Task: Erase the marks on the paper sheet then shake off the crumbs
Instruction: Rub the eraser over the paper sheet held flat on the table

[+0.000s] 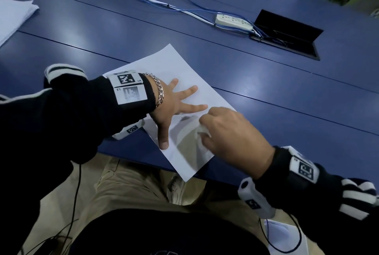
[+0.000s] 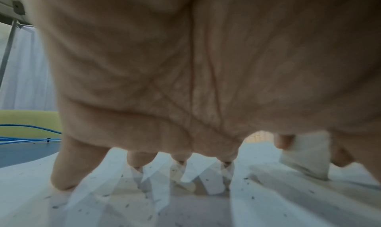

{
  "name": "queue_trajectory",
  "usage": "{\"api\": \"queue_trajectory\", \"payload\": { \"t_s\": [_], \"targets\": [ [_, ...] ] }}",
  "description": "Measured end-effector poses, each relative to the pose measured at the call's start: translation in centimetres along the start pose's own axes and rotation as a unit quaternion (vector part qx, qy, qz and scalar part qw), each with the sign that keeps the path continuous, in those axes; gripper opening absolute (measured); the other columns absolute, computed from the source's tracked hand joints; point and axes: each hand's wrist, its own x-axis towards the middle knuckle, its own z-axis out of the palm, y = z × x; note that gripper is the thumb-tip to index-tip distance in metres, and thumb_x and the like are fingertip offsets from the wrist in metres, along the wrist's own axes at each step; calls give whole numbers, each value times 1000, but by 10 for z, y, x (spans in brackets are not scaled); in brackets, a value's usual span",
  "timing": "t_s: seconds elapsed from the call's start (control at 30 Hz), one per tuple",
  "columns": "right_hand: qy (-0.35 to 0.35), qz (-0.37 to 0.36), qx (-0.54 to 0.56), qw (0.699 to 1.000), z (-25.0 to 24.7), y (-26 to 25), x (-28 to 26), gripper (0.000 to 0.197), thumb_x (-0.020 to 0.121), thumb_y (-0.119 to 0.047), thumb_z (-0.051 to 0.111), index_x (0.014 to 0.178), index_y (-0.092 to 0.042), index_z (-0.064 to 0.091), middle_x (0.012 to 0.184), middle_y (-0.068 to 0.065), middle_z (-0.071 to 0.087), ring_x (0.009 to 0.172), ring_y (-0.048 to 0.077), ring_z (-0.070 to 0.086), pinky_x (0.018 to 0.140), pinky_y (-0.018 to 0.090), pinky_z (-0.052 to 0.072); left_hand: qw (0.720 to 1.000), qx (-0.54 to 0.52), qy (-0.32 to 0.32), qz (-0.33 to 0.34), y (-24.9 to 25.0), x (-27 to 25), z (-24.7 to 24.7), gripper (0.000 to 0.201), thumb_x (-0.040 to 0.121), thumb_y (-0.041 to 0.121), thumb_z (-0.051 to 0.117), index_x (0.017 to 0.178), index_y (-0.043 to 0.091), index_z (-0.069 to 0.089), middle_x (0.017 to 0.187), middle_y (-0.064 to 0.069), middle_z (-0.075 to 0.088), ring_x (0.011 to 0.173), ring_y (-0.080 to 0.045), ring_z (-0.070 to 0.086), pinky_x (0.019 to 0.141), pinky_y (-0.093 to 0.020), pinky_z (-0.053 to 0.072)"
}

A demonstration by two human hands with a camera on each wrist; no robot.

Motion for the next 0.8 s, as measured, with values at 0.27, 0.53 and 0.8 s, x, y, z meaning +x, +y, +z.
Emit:
{"api": "queue_trajectory", "payload": {
  "t_s": [0.27, 0.53, 0.8],
  "targets": [
    [23, 86, 61, 994, -15, 41, -8, 30, 87, -41, 61, 108, -22, 70, 95, -2, 67, 91, 22, 61, 83, 38, 49, 999, 18, 39, 22, -7, 3, -5, 143, 57, 82, 82, 140, 71, -34, 156, 13, -53, 155, -41, -28, 122, -73, 7],
    [-6, 110, 110, 988, -13, 62, -3, 32, 85, -42, 70, 111, -22, 72, 102, -8, 71, 77, 5, 49, 73, 17, 40, 997, -3, 63, 45, -8, 10, -2, 115, 79, 80, 68, 148, 69, -24, 163, 16, -41, 157, -39, -23, 124, -70, -1],
    [-10, 28, 120, 992, -21, 37, 19, 28, 82, -42, 69, 105, -26, 74, 94, -4, 73, 88, 18, 62, 80, 36, 51, 999, -8, 42, 22, -10, 14, -5, 122, 69, 87, 70, 143, 71, -26, 160, 19, -46, 156, -39, -27, 121, -73, 11]
  ]
}}
